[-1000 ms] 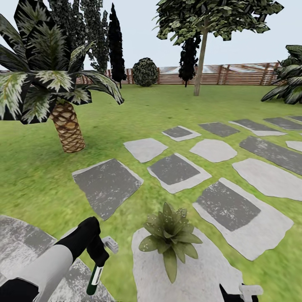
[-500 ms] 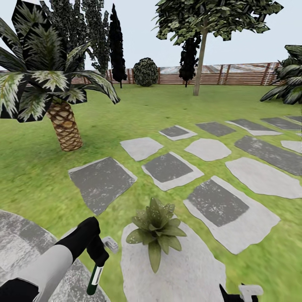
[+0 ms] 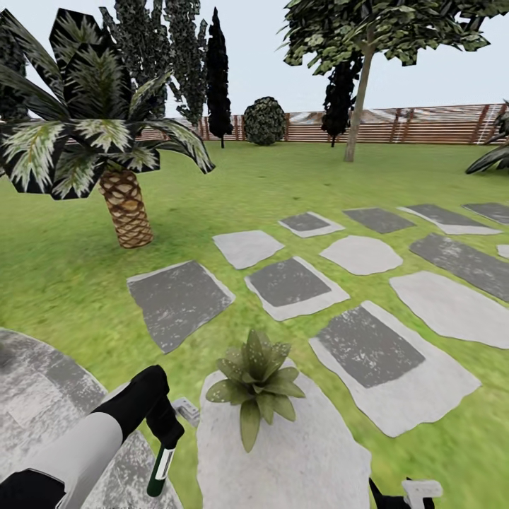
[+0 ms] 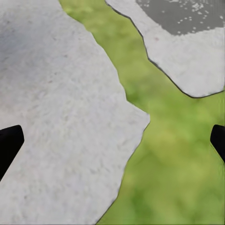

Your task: Pick up the pesticide atomizer in the garden and spray insectifuge to fully cover both potted plants in the garden.

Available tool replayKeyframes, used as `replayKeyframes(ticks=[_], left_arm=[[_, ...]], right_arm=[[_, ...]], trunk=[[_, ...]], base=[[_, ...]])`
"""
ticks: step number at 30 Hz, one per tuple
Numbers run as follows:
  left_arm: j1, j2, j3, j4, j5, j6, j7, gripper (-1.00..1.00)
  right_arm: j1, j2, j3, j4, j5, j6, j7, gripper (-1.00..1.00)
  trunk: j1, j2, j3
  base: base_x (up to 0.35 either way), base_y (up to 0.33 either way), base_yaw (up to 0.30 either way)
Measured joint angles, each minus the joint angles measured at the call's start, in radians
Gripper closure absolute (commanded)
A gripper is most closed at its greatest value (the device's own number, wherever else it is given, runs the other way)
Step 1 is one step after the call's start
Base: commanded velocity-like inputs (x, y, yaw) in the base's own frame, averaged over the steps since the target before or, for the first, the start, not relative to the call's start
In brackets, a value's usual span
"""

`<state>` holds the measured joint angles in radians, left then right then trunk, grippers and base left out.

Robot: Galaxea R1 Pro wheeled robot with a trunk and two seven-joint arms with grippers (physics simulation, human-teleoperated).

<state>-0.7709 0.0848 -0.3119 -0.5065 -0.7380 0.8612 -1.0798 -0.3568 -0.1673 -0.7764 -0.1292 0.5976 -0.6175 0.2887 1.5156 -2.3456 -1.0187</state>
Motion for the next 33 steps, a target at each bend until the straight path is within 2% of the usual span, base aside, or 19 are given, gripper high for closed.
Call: replayKeyframes(ticks=[21, 33], left_arm=[[-0.004, 0.002, -0.003, -0.042, -0.001, 0.027, 0.006, 1.00], [-0.002, 0.004, -0.001, -0.039, -0.002, 0.026, 0.005, 1.00]], right_arm=[[0.000, 0.000, 0.000, 0.000, 0.000, 0.000, 0.000, -1.00], [0.000, -0.004, 0.000, -0.002, -0.001, -0.001, 0.000, -1.00]], trunk=[[0.000, 0.000, 0.000], [0.001, 0.000, 0.000]], base=[[0.167, -0.251, 0.268], [-0.204, -0.215, 0.015]])
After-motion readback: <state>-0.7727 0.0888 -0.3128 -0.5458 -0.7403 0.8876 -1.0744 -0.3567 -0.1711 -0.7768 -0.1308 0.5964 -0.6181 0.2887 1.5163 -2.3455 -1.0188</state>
